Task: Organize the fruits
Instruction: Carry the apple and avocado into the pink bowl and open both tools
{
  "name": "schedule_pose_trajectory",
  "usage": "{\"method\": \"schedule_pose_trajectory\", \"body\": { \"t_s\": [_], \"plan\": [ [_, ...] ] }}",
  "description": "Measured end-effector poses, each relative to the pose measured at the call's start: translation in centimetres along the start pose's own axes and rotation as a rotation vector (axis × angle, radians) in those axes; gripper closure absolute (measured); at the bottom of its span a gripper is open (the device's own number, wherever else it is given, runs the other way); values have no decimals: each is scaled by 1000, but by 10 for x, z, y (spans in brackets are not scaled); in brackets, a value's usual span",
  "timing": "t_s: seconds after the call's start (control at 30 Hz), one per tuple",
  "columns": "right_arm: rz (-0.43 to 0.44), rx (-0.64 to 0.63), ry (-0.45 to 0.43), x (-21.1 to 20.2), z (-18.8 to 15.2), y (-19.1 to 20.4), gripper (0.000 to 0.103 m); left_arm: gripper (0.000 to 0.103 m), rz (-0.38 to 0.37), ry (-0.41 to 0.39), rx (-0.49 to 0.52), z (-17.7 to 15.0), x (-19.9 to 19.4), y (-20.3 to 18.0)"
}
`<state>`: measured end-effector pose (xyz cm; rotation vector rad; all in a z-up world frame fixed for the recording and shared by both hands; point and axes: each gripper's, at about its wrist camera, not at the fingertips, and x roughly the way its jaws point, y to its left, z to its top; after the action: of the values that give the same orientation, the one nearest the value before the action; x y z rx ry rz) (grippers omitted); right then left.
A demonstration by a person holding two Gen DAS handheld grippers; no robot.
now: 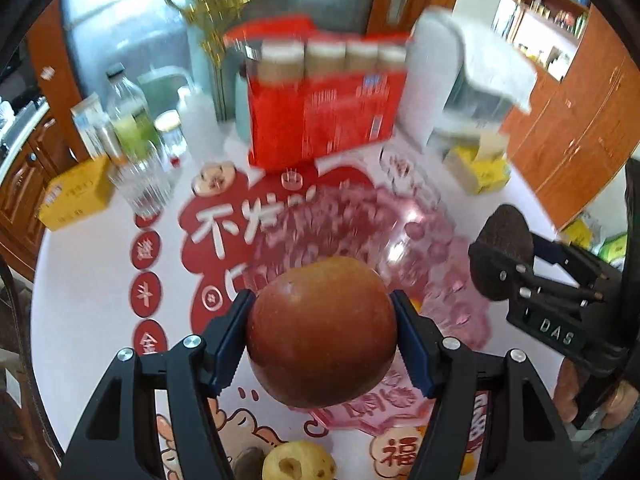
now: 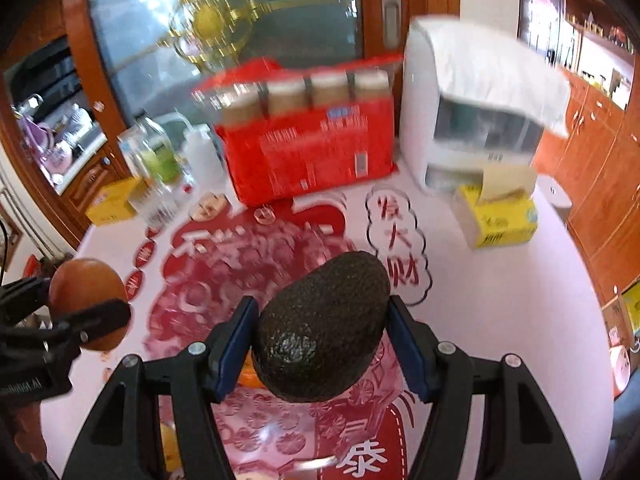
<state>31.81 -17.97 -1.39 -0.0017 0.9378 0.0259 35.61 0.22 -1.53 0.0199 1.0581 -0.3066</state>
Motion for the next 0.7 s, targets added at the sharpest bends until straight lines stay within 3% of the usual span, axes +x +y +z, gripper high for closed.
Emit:
{"method": "schedule_pose_trajectory", "body": {
  "t_s": [0.2, 0.5, 0.7],
  "plan": [
    [-31, 36, 99, 59, -10, -10, 38, 37, 13, 93, 10, -11, 63, 3],
    [-18, 21, 190, 107, -16, 1, 38, 37, 20, 144, 58, -17, 104, -2],
    [-6, -20, 124, 103, -7, 10, 39, 36, 5, 167, 50, -19, 112, -1]
  ]
}}
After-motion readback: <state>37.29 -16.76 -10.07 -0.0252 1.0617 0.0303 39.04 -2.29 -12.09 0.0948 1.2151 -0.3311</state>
